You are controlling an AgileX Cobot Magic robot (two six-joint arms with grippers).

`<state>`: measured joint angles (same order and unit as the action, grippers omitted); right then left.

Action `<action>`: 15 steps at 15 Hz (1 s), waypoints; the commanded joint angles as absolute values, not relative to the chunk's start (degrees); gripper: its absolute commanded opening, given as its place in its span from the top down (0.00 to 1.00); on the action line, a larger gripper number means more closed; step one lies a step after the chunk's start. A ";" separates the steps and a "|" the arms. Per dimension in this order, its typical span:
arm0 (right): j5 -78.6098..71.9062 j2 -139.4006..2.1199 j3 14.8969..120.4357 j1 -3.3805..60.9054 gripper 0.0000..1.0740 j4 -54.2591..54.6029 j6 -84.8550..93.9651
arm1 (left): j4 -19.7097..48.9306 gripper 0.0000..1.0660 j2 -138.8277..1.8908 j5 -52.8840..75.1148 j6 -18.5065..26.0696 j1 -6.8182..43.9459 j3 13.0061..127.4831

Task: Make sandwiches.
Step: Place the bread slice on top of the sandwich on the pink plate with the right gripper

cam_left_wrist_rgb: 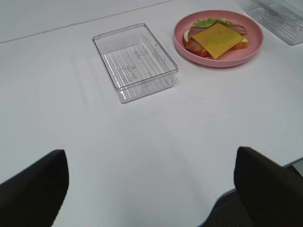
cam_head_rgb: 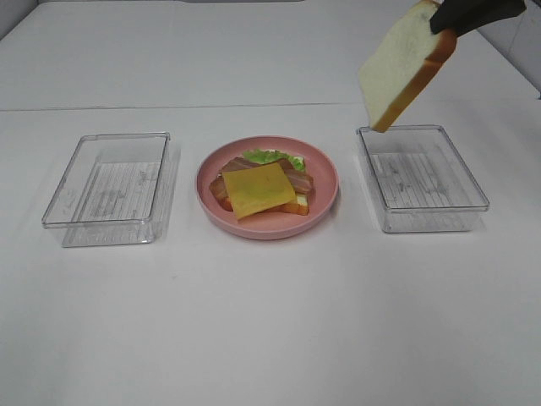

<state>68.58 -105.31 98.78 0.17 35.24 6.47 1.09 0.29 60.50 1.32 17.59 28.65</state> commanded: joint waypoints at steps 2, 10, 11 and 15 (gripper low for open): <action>57.64 -100.21 85.26 3.61 1.00 46.24 11.69 | 1.66 0.16 1.55 59.87 1.43 17.82 28.59; 39.30 -106.80 66.00 12.72 1.00 81.99 35.64 | 1.66 0.16 1.55 59.87 1.43 17.82 28.59; 39.25 -109.09 66.00 12.72 1.00 85.94 37.36 | 1.66 0.16 1.55 59.87 1.43 17.82 28.59; 39.53 -117.28 66.00 12.78 1.00 100.55 44.46 | 1.60 0.16 1.55 59.87 1.38 17.82 28.59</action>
<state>39.30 -117.91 66.00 12.61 98.49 43.03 1.09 0.29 60.50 1.32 17.59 28.65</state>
